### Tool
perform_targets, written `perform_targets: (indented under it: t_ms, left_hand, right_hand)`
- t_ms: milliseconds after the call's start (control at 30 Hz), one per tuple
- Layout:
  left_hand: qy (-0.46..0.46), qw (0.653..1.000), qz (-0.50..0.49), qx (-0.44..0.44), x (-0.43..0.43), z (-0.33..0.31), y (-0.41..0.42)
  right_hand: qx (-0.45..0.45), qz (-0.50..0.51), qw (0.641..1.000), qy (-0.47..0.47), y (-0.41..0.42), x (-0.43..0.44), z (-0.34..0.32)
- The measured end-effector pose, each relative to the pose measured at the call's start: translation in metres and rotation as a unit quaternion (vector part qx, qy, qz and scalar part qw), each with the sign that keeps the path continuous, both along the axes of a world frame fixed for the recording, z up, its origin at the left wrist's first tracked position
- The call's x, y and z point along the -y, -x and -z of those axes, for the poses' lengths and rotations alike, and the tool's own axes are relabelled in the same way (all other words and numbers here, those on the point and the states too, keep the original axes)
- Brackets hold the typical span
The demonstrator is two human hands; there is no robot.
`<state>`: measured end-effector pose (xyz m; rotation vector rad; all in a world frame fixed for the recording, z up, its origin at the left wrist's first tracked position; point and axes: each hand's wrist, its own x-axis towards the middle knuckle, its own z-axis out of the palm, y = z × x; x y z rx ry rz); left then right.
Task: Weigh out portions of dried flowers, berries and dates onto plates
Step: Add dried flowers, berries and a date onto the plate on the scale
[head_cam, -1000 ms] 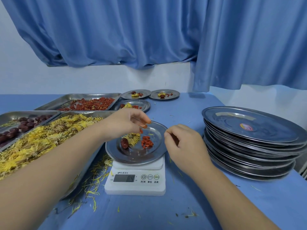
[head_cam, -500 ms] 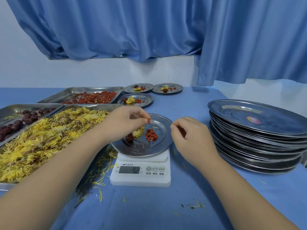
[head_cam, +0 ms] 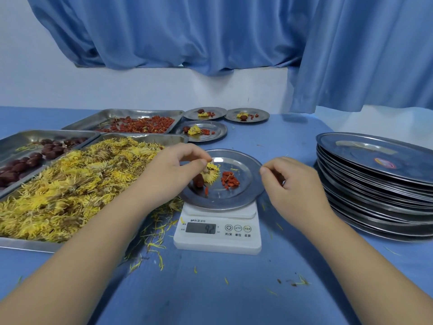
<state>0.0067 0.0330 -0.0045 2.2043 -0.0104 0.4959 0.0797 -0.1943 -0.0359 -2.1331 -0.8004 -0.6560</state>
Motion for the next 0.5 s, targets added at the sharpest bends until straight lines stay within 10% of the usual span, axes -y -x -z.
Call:
perform_targets:
  t_ms: [500]
  left_hand:
    - [0.18, 0.976, -0.121, 0.028, -0.01, 0.014, 0.009]
  right_hand:
    - [-0.11, 0.097, 0.989, 0.01, -0.005, -0.001, 0.01]
